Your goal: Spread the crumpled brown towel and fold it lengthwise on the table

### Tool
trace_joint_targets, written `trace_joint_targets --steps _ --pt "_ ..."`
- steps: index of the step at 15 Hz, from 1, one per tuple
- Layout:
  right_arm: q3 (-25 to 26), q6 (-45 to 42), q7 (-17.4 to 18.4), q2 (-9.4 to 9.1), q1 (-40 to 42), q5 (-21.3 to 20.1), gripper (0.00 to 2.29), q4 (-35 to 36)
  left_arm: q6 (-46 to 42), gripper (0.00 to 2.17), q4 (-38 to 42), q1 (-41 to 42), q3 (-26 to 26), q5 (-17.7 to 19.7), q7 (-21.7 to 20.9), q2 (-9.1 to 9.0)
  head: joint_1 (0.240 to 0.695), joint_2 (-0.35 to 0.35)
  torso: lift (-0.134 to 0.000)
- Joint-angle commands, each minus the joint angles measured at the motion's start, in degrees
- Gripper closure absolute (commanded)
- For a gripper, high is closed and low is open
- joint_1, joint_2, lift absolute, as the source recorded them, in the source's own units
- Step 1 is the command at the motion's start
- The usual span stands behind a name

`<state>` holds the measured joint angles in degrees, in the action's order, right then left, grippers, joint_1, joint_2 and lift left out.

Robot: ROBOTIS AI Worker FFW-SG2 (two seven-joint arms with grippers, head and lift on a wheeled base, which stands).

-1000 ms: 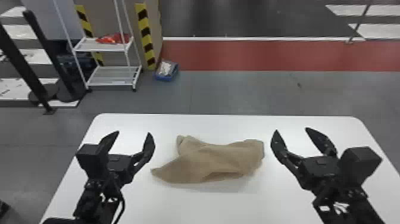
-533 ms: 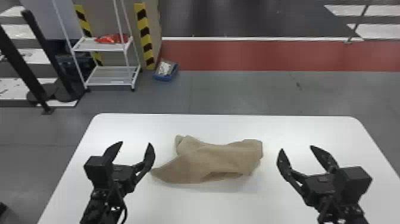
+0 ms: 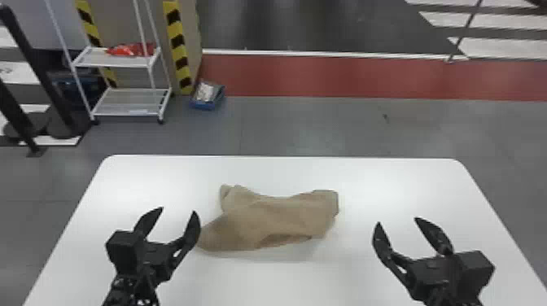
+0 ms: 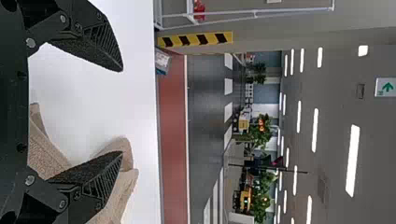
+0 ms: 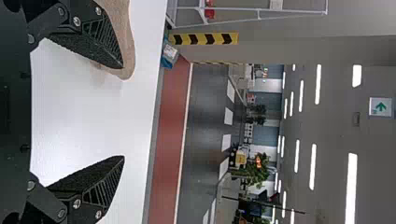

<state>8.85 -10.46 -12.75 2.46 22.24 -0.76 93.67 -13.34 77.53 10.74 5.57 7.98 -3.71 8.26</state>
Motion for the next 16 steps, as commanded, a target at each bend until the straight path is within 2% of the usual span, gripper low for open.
trace_joint_targets --steps 1,3,5,7,9,11,15,16 --pt "1.17 -0.47 -0.17 0.00 0.78 1.12 0.22 1.52 1.88 0.33 -0.89 -0.19 -0.47 1.25 -2.44 -0.09 0.695 -0.065 0.000" --pt "1.17 -0.65 -0.35 -0.09 0.96 1.12 0.22 1.78 8.38 0.33 -2.12 -1.42 -0.47 0.81 -4.29 -0.09 0.695 -0.081 0.000" --pt "1.09 -0.82 -0.35 0.00 0.87 1.12 0.22 1.87 14.18 0.33 -3.09 -2.56 -0.38 -0.60 -4.29 -0.35 0.695 -0.091 0.000" --pt "1.26 -0.82 -0.35 0.00 0.61 1.12 0.22 2.04 14.18 0.33 -2.83 -2.65 -0.73 0.11 -4.90 -0.44 0.695 -0.092 0.000" --pt "1.35 -0.82 -0.26 0.00 0.61 1.12 0.22 2.48 14.36 0.34 -2.65 -2.65 -0.73 -0.33 -4.99 -0.44 0.695 -0.093 0.000" --pt "1.44 -0.82 -0.35 0.00 0.70 1.12 0.22 2.57 14.88 0.45 -2.65 -3.09 -0.03 -0.42 -4.99 -0.53 0.695 -0.094 0.000" --pt "1.53 -0.65 -0.35 0.00 0.52 1.12 0.22 2.57 17.34 0.46 -2.56 -3.71 0.50 -0.95 -6.14 -0.53 0.695 -0.111 0.000" --pt "1.53 -0.65 -0.26 0.00 0.52 1.12 0.22 2.75 18.22 0.66 -2.47 -3.71 0.50 -1.47 -6.14 -0.53 0.695 -0.113 0.000"
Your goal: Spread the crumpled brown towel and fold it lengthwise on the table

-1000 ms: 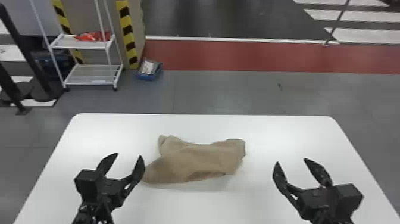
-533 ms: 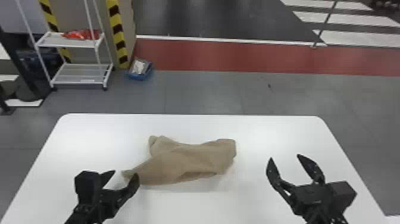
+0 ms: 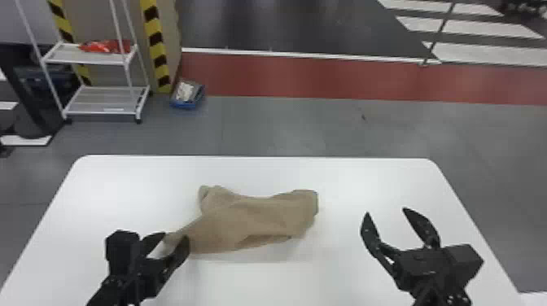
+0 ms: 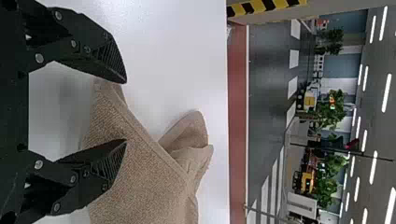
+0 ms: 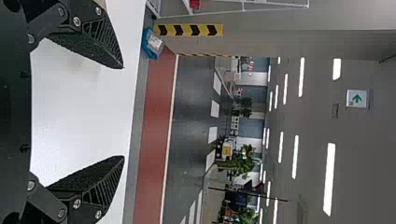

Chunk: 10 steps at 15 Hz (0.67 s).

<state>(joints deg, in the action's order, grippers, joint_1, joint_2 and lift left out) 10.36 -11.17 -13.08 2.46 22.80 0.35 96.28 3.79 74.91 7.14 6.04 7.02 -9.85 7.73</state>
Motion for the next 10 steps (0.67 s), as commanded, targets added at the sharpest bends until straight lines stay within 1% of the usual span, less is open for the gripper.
trace_joint_targets --steps 1,2,3,4,10 --pt "0.01 0.06 -0.02 0.00 -0.12 0.00 0.22 0.22 3.55 0.81 0.59 -0.11 0.02 -0.78 -0.17 0.00 0.695 -0.114 0.000" --pt "0.01 0.06 -0.02 0.00 -0.12 0.00 0.22 0.31 6.19 1.17 2.44 0.06 -0.07 -0.78 -0.52 0.00 0.695 -0.115 0.000" --pt "0.01 0.06 0.07 0.00 -0.21 0.00 0.22 0.31 6.01 1.54 4.55 1.29 -0.51 -0.69 -0.43 0.00 0.695 -0.116 0.000" --pt "0.01 0.06 -0.02 0.00 -0.21 0.00 0.22 0.31 6.01 1.79 7.71 2.96 -0.94 -0.60 -0.35 0.00 0.695 -0.118 0.000" --pt "-0.52 0.06 0.07 -0.17 -1.26 -0.26 0.22 -0.22 4.43 1.80 28.54 14.30 -4.02 0.28 -0.08 0.09 0.695 -0.114 0.000"
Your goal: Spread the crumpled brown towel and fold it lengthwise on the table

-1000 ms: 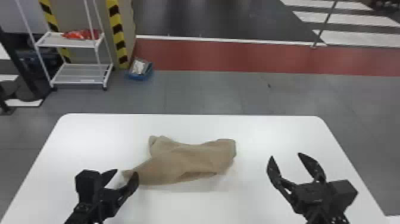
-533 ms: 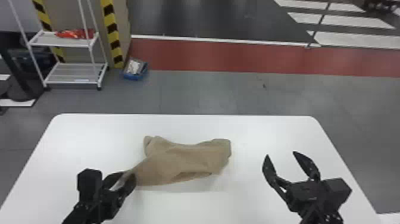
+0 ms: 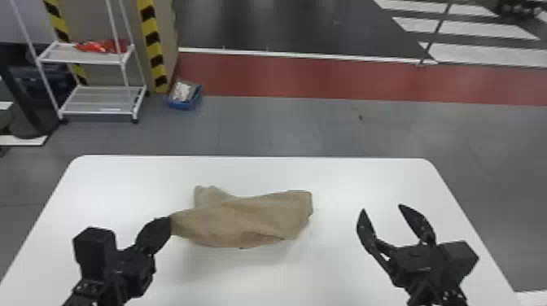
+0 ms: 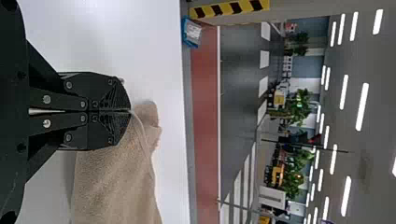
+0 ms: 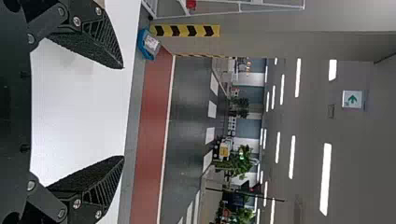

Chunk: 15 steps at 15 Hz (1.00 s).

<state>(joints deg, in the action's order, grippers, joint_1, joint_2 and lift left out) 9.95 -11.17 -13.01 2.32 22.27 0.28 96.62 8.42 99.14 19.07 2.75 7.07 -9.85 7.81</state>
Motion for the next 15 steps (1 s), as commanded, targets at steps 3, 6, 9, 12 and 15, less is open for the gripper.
trace_joint_targets --steps 3,6,9,12,15 --pt "0.59 0.06 0.00 0.05 -11.72 -0.19 0.22 -12.95 -0.37 1.79 11.42 5.72 -0.64 0.93 -0.43 0.45 0.695 -0.113 0.000" --pt "-0.28 -0.47 -0.79 0.14 -16.29 2.62 0.22 -18.40 -0.20 1.79 12.74 6.42 -0.11 0.84 -0.43 0.80 0.695 -0.128 0.000" --pt "-1.69 -1.35 -2.29 0.05 -19.81 7.37 0.22 -24.02 -0.20 1.79 12.13 6.42 -0.29 0.75 -0.43 0.89 0.695 -0.124 0.000" --pt "-2.83 3.22 -11.69 0.14 -22.53 9.92 0.22 -27.98 -0.20 1.79 10.81 5.63 0.50 0.14 -0.43 0.89 0.695 -0.092 0.000" --pt "-6.70 13.77 -11.69 0.14 -25.87 4.20 0.23 -29.91 -0.02 1.79 9.75 4.66 1.56 -0.57 -0.34 0.80 0.695 -0.052 0.000"
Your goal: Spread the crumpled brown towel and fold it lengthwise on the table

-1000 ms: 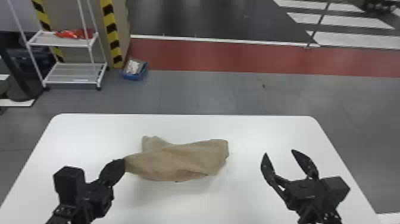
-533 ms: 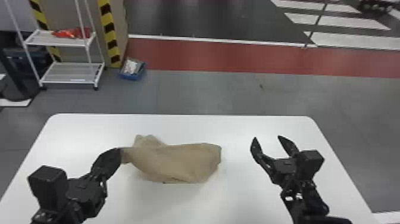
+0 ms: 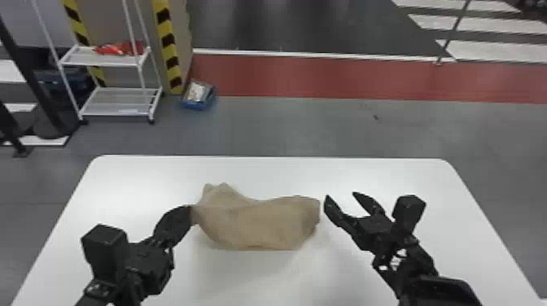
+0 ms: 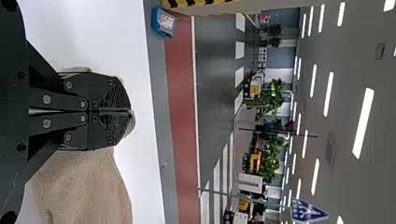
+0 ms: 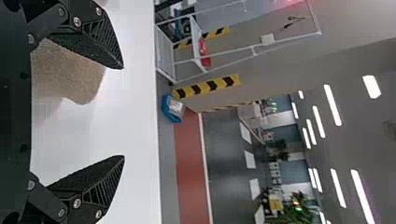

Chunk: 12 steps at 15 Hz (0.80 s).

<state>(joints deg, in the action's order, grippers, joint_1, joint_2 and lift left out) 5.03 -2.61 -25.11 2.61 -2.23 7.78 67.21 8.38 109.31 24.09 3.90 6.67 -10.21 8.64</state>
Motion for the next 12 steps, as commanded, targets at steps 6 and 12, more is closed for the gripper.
trace_joint_targets --steps 6,12 --pt "-6.17 15.93 4.10 -0.50 -4.54 -10.50 0.47 -0.50 0.55 1.79 -1.12 -1.41 0.59 -0.25 -0.07 0.59 0.695 0.005 0.000" --pt "-4.94 12.24 2.78 -0.24 -0.94 -8.30 1.78 4.07 0.90 1.79 -1.12 -1.94 0.41 0.37 0.19 1.11 0.695 0.002 0.000"
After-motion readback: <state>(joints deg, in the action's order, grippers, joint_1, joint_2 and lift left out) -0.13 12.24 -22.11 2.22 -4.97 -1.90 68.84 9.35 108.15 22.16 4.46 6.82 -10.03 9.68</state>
